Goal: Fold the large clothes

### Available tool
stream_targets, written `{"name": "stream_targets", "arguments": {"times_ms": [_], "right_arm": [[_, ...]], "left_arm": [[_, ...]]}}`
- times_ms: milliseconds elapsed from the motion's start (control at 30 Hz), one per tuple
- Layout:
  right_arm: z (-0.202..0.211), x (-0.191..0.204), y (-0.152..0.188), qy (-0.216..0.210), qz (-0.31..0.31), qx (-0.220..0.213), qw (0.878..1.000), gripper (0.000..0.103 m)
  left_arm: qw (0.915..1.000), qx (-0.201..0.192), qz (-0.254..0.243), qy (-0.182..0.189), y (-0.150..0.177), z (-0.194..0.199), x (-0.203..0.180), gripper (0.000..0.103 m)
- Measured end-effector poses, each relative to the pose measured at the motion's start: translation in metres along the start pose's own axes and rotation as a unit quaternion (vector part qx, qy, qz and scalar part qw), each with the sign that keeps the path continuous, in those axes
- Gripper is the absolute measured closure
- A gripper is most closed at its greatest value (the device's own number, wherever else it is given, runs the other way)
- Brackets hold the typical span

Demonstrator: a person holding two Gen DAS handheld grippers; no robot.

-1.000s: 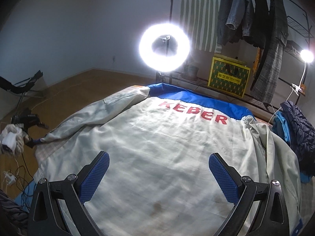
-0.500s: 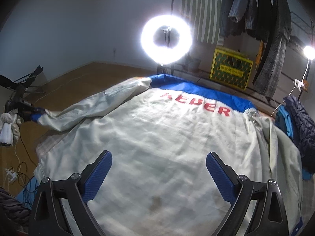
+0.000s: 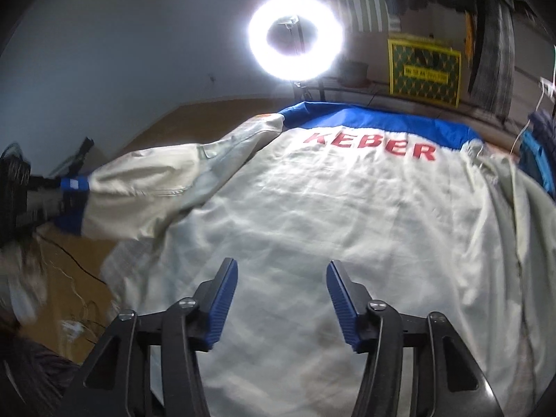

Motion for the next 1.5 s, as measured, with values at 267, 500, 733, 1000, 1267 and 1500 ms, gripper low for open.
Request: {"name": "stream_targets", "arguments": {"times_ms": [267,500,733,1000,1267,1500], "right_arm": [[-0.005,-0.022,-0.013,-0.021,-0.066,0.007,0.998,0.054],[-0.038,-0.029,-0.028,-0.053,-0.102,0.027,0.993,0.052],[-0.117,-0.015,-0.021,-0.108,-0.169,0.076,0.977,0.038],[-0.177,0.003,-0.003,-0.114,-0.188,0.14,0.966,0.097],[-0.156,0.009,0.005,-0.05,-0.055,0.184,0.98,0.098],[-0.094,0.018,-0.039,-0.065,0.012,0.128,0.989,0.061]], "left_arm": [[0.9896,0.066,-0.115,0.056,0.06,-0.003,-0.086,0.101],[0.9876,0.071,-0.128,0.057,0.081,0.013,-0.09,0.101],[0.9855,0.071,-0.147,0.046,0.085,0.027,-0.082,0.101],[0.9792,0.086,-0.179,0.043,0.1,0.033,-0.083,0.101],[0.9743,0.133,-0.168,0.069,0.122,0.041,-0.089,0.1],[0.9915,0.1,-0.038,0.073,0.116,0.076,-0.069,0.069]]}}
Point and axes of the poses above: each gripper's, at about its wrist camera, not at the fingertips, and z roughly against the way its jaws point, x to its left, y to its underside, the point moved 1 cm from there along -z, roughly the way its jaws point, and after that the axes turned 15 degrees about -x, right-handed, at the moved point
